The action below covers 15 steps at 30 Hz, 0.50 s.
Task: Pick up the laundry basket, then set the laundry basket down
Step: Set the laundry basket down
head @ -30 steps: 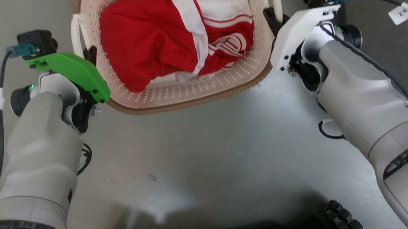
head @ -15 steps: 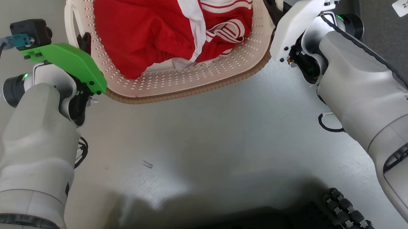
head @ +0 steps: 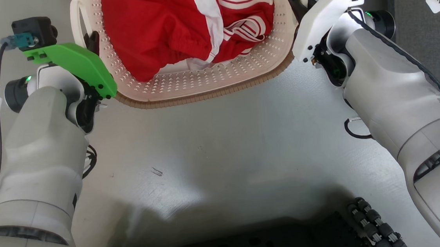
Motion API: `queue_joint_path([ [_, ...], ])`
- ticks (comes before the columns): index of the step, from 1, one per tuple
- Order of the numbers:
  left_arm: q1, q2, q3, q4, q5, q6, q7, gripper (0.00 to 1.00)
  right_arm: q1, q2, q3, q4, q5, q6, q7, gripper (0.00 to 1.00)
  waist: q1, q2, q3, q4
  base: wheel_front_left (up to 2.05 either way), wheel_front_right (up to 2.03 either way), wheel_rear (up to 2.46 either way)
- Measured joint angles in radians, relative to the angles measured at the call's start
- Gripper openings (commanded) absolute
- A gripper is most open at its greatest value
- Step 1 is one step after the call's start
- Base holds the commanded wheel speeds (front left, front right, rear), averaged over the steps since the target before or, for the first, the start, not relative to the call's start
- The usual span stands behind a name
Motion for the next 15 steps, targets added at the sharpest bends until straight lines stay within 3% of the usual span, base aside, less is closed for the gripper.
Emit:
queue_joint_path([
  [15, -0.004, -0.009, -0.004, 0.021, 0.0, -0.009, -0.005, 0.0, 0.0, 0.0, 0.001, 0.018, 0.0, 0.008, -0.001, 0.0, 0.0, 0.0, 0.002, 0.002, 0.0, 0.0, 0.0],
])
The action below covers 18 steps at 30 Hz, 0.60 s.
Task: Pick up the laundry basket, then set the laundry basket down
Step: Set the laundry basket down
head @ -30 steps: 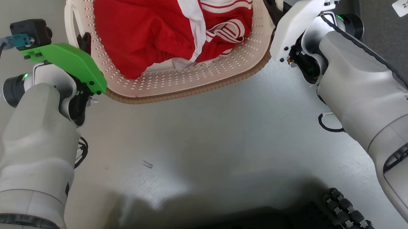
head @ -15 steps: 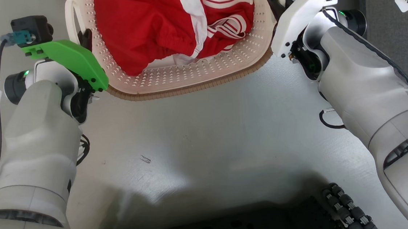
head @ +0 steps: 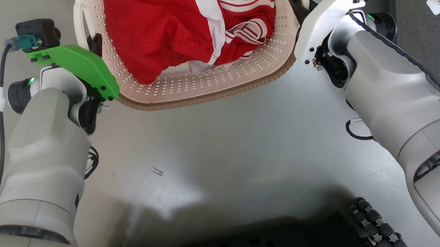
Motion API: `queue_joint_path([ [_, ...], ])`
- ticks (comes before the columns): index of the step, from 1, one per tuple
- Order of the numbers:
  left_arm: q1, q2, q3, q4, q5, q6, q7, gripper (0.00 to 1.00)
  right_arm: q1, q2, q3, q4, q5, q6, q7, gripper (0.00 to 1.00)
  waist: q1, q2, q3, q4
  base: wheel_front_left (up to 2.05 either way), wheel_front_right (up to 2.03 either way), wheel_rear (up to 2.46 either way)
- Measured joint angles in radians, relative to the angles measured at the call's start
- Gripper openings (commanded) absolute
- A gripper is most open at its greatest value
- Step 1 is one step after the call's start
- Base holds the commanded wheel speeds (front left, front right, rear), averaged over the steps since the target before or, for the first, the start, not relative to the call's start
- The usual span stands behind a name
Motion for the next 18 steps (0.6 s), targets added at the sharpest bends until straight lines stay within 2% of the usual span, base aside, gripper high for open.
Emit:
queue_joint_path([
  [11, -0.007, -0.004, -0.004, 0.011, 0.0, -0.008, 0.0, 0.0, 0.0, -0.001, 0.001, 0.009, 0.0, 0.014, -0.005, 0.0, 0.0, 0.0, -0.003, 0.006, 0.0, 0.0, 0.0],
  [12, -0.008, -0.005, -0.004, 0.012, 0.0, -0.008, 0.0, 0.31, 0.0, -0.001, 0.001, 0.01, 0.001, 0.017, -0.004, 0.0, 0.0, 0.0, -0.004, 0.008, 0.0, 0.0, 0.0],
  [13, -0.009, -0.005, -0.004, 0.013, 0.0, -0.008, 0.0, 0.31, 0.0, -0.001, 0.001, 0.01, 0.001, 0.018, -0.004, 0.0, 0.0, 0.0, -0.005, 0.009, 0.0, 0.0, 0.0],
  [14, -0.009, -0.005, -0.004, 0.013, 0.0, -0.008, 0.0, 0.49, 0.0, -0.002, 0.0, 0.01, 0.004, 0.023, -0.004, 0.09, 0.0, 0.0, -0.005, 0.009, 0.0, 0.0, 0.0],
  [15, -0.01, -0.003, -0.004, 0.015, 0.0, -0.008, -0.001, 0.86, 0.0, -0.005, 0.0, 0.011, 0.006, 0.026, -0.004, 0.28, 0.0, 0.0, -0.005, 0.01, 0.0, 0.0, 0.0],
  [16, -0.01, -0.002, -0.004, 0.018, 0.0, -0.008, -0.004, 1.0, 0.0, -0.008, -0.006, 0.012, 0.014, 0.026, -0.004, 0.44, 0.0, 0.0, -0.006, 0.011, 0.0, 0.0, 0.0],
  [17, -0.01, 0.0, -0.004, 0.019, 0.0, -0.008, -0.006, 1.0, 0.0, -0.013, -0.012, 0.011, 0.023, 0.026, -0.004, 0.78, 0.0, 0.0, -0.006, 0.011, 0.0, 0.0, 0.0],
  [18, -0.01, 0.004, -0.004, 0.022, -0.001, -0.008, -0.006, 1.0, 0.0, -0.021, -0.015, 0.012, 0.029, 0.031, -0.004, 1.0, 0.0, 0.0, -0.006, 0.012, 0.0, 0.0, 0.0],
])
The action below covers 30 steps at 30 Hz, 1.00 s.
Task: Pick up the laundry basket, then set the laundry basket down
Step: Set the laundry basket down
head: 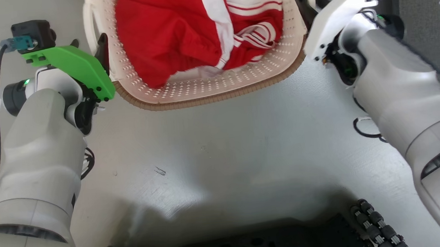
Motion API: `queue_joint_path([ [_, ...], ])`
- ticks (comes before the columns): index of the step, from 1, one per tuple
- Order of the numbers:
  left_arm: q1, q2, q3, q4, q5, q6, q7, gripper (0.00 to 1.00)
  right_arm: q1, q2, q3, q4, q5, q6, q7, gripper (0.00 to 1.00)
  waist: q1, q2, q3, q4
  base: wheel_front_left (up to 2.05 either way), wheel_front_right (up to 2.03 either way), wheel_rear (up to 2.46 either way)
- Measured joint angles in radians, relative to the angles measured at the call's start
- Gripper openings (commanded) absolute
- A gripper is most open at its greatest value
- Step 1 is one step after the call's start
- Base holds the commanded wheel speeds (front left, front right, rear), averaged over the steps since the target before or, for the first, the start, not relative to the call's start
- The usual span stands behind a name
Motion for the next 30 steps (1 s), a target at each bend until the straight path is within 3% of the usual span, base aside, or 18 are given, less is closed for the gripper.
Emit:
queue_joint_path([
  [20, 0.003, 0.001, -0.006, 0.005, -0.027, 0.0, -0.036, 1.0, 0.022, -0.018, 0.022, -0.06, 0.053, 0.021, 0.022, 1.0, 0.0, 0.0, -0.056, 0.009, 0.0, 0.0, 0.0],
  [30, 0.06, 0.001, -0.024, -0.019, -0.027, 0.0, -0.133, 1.0, 0.082, -0.019, 0.058, -0.106, 0.051, 0.021, -0.072, 1.0, 0.0, 0.0, -0.135, 0.013, 0.0, 0.0, 0.0],
])
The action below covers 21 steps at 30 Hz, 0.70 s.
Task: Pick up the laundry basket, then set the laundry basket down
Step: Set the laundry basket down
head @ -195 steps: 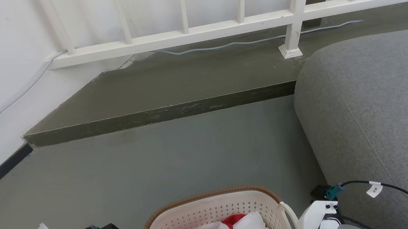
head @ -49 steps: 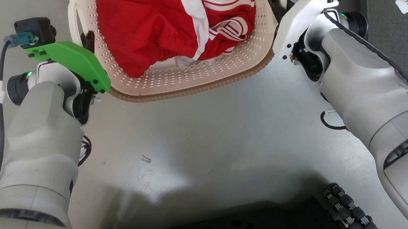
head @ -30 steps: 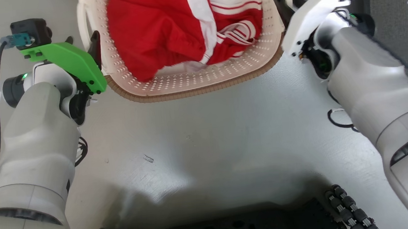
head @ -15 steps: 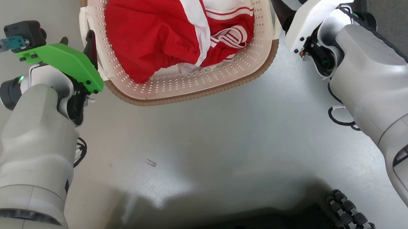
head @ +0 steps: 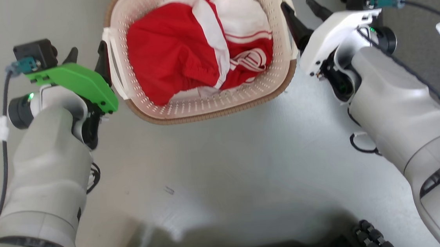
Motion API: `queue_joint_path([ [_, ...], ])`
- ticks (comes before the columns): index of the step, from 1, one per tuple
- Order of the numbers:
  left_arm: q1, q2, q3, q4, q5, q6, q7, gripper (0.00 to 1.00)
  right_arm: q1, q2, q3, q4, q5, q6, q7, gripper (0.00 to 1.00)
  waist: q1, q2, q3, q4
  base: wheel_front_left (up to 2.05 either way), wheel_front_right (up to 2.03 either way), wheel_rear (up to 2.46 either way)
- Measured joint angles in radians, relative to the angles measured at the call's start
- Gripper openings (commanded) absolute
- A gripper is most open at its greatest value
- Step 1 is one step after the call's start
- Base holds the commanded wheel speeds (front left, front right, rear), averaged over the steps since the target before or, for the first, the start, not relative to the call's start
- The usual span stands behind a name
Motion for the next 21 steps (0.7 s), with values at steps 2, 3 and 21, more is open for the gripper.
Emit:
queue_joint_path([
  [2, 0.015, 0.001, -0.005, -0.007, 0.0, 0.0, -0.014, 1.0, 0.016, 0.0, 0.007, -0.008, 0.0, 0.0, -0.011, 1.0, 0.0, 0.0, -0.022, 0.0, 0.0, 0.0, 0.0],
  [3, 0.023, 0.002, -0.01, -0.011, 0.002, 0.0, -0.017, 1.0, 0.024, 0.0, 0.012, -0.012, 0.0, 0.0, -0.015, 1.0, 0.0, 0.0, -0.033, 0.0, 0.0, 0.0, 0.0],
  [21, 0.154, 0.026, -0.034, -0.14, 0.054, 0.0, -0.043, 1.0, 0.164, -0.045, -0.011, -0.092, -0.012, 0.0, -0.052, 1.0, -0.0001, 0.0, -0.258, 0.003, 0.0, 0.0, 0.0],
])
